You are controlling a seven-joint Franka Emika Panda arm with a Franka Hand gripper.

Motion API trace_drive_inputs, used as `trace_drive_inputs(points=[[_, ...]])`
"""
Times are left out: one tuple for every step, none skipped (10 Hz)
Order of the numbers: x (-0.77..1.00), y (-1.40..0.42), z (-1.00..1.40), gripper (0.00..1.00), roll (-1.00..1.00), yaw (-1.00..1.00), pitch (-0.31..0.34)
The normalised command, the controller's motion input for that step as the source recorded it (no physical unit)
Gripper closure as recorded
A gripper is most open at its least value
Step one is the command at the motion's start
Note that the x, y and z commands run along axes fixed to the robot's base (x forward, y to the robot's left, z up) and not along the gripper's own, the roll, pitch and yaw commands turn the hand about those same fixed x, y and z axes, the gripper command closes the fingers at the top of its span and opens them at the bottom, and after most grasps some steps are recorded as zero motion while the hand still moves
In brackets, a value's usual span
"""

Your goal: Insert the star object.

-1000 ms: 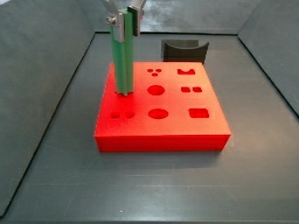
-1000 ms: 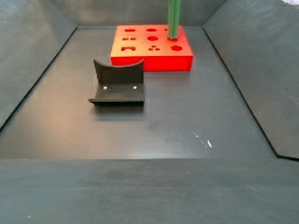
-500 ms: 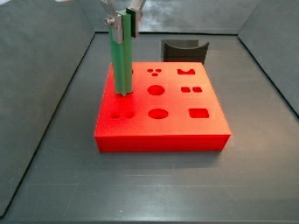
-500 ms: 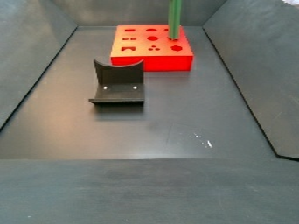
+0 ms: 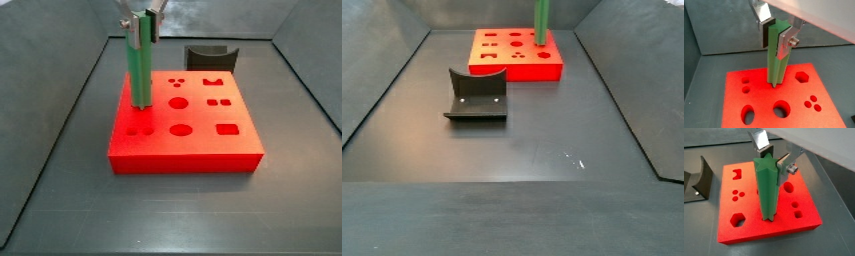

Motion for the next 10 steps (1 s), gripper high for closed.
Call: trace_drive_inputs(points=[[0.0,-0.01,0.0,1.0,0.0,-0.11,0.0],[0.03,-0.03,0.0,1.0,0.0,-0.21,0.0],[0.0,0.0,0.0,1.0,0.0,-0.21,0.0],[0.01,0.0,0.0,1.0,0.0,-0.17,0.0],[0.04,0.0,0.0,1.0,0.0,-0.17,0.0],[0.02,0.0,0.0,1.0,0.0,-0.15,0.0],[0.01,0.0,0.0,1.0,0.0,-0.11,0.0],[0.01,0.0,-0.11,1.0,-0.03,-0.05,-0.021],[0.0,0.0,-0.35,1.0,-0.02,-0.06,-0.091],[0.0,0.0,-0.59,1.0,-0.05,-0.07,-0.164]])
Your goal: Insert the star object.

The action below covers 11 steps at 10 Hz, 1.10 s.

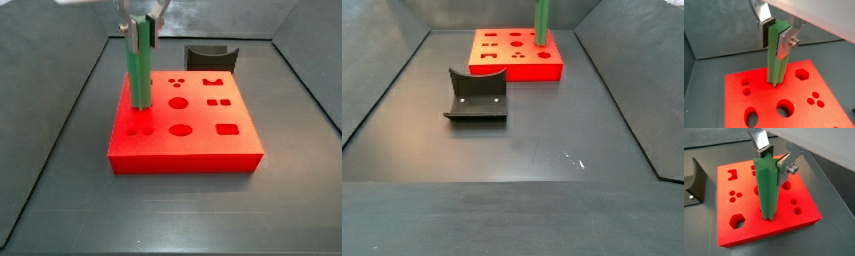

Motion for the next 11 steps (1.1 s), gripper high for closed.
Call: trace_drive_inputs(points=[[0.0,0.0,-0.69,1.0,-0.02,-0.07,-0.193],[0.0,0.0,-0.77,1.0,-0.01,-0.07,-0.211],[0.0,0.0,-0.77,1.0,0.0,-0.1,-0.204],[0.03,0.0,-0.69,1.0,0.01,-0.1,-0.149],[0.01,0.0,-0.67,1.0,0.07,-0.11,-0.104],[0.0,-0.05,-0.62,1.0,0.15,-0.13,-0.033],[0.04,-0.07,-0.59,1.0,0.16,-0.13,0.0],[0.03,-0.09,-0.62,1.0,0.16,-0.15,-0.009],[0.05,-0.04,-0.48,1.0,0.1,-0.13,0.0],[0.03,-0.04,-0.48,1.0,0.07,-0.13,-0.019],[0.11,-0.01,-0.29,1.0,0.04,-0.07,0.0]])
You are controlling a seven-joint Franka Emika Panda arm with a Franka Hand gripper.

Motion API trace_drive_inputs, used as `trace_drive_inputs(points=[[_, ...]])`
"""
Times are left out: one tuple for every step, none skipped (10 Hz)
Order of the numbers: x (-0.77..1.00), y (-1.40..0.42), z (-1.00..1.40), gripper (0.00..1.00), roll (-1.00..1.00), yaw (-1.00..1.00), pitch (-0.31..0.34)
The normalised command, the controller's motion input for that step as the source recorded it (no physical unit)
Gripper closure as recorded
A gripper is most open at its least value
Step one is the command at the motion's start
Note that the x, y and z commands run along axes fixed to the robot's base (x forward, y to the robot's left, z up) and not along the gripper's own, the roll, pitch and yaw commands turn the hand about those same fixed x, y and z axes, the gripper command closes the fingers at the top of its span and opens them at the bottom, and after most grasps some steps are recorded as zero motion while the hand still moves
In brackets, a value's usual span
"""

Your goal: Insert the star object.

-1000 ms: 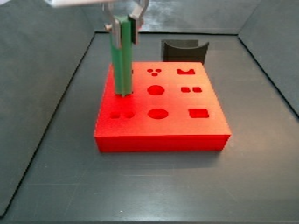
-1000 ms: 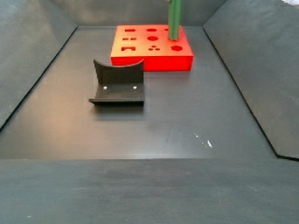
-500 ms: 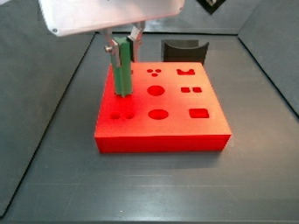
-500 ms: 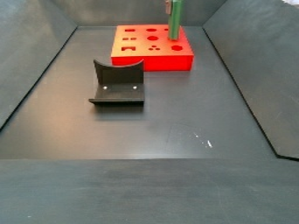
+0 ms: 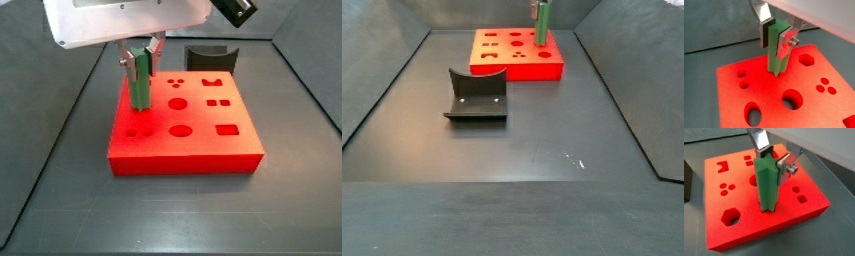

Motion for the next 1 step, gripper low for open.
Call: trace_drive_inputs(points=[[0.0,0.0,0.0,1.0,0.0,0.0,0.0]])
